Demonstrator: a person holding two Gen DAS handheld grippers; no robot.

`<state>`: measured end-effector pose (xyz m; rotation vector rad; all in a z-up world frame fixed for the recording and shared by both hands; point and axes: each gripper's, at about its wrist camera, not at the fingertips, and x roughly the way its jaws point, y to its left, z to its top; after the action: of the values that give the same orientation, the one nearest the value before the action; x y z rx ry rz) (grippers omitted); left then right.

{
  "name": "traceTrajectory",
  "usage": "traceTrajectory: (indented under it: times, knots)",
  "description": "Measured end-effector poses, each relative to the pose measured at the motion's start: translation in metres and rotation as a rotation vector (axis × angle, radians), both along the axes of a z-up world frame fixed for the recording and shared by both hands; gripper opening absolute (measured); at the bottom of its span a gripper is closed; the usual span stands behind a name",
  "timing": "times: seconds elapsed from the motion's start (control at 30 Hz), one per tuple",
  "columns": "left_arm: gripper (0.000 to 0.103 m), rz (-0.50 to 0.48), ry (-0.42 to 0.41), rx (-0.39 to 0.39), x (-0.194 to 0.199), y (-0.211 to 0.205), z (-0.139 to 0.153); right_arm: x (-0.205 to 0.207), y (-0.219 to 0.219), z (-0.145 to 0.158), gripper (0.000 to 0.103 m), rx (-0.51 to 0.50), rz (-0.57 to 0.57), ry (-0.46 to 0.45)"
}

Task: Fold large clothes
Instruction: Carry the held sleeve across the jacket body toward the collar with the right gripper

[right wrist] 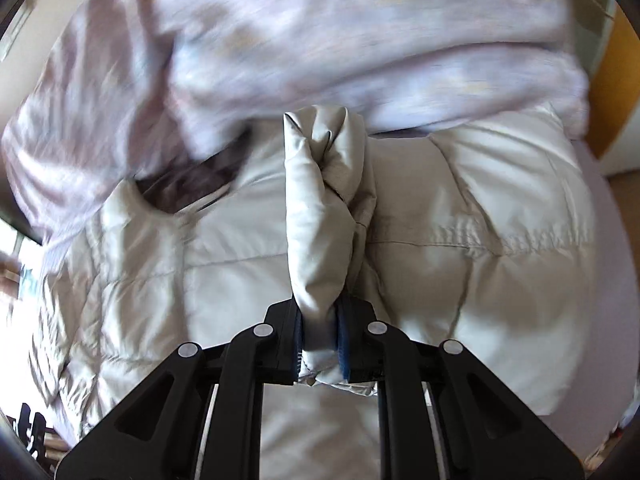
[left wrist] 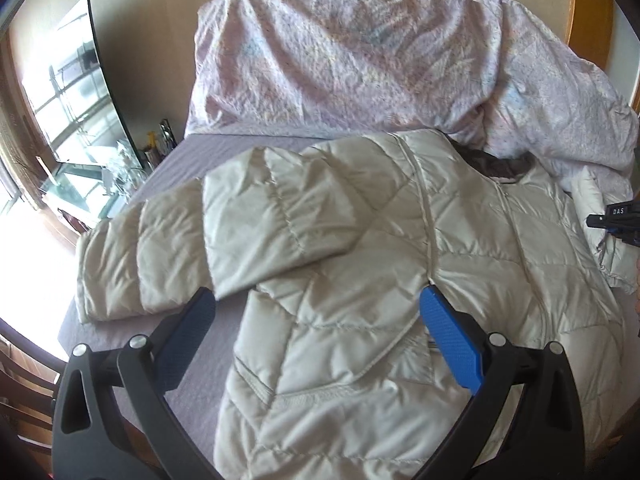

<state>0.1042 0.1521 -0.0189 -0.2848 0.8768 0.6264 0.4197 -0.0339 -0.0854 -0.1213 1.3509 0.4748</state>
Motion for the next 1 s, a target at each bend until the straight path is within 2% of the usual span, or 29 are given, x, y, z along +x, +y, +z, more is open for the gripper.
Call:
traceTrajectory:
  times: [0.13, 0.33, 0.43, 0.53, 0.6, 0.63, 0.73, 0.8, 0.9, 1.0]
  knots:
    - [0.101, 0.017, -0.036, -0.008, -0.008, 0.015, 0.001, -0.022, 0.048, -0.005, 0.014, 0.025, 0.080, 0.034]
    - [0.101, 0.054, -0.017, -0.043, -0.012, 0.038, -0.001, -0.046, 0.104, -0.009, 0.014, 0.051, 0.165, 0.065]
    - [0.101, 0.070, -0.024, -0.058, -0.013, 0.048, -0.001, -0.055, 0.120, -0.017, 0.016, 0.032, 0.200, 0.078]
    - [0.101, 0.084, -0.027, -0.054, -0.016, 0.055, 0.000, -0.061, 0.127, -0.024, 0.031, 0.014, 0.253, 0.114]
    - [0.101, 0.094, -0.024, -0.059, -0.017, 0.061, -0.001, -0.062, 0.125, -0.016, 0.055, 0.071, 0.266, 0.142]
    - [0.101, 0.101, -0.018, -0.067, -0.018, 0.066, -0.003, -0.062, 0.123, -0.008, 0.057, 0.103, 0.265, 0.133]
    - [0.101, 0.120, -0.007, -0.092, -0.019, 0.075, -0.008, -0.055, 0.114, 0.021, 0.057, 0.164, 0.243, 0.044]
    - [0.101, 0.131, -0.003, -0.097, -0.020, 0.080, -0.010, -0.043, 0.111, 0.025, 0.055, 0.167, 0.206, 0.017]
    - [0.101, 0.143, 0.005, -0.112, -0.023, 0.088, -0.013, -0.028, 0.106, 0.011, 0.043, 0.114, 0.156, 0.038]
    - [0.101, 0.160, 0.010, -0.135, -0.026, 0.096, -0.016, -0.027, 0.109, -0.011, 0.042, 0.061, 0.139, 0.084]
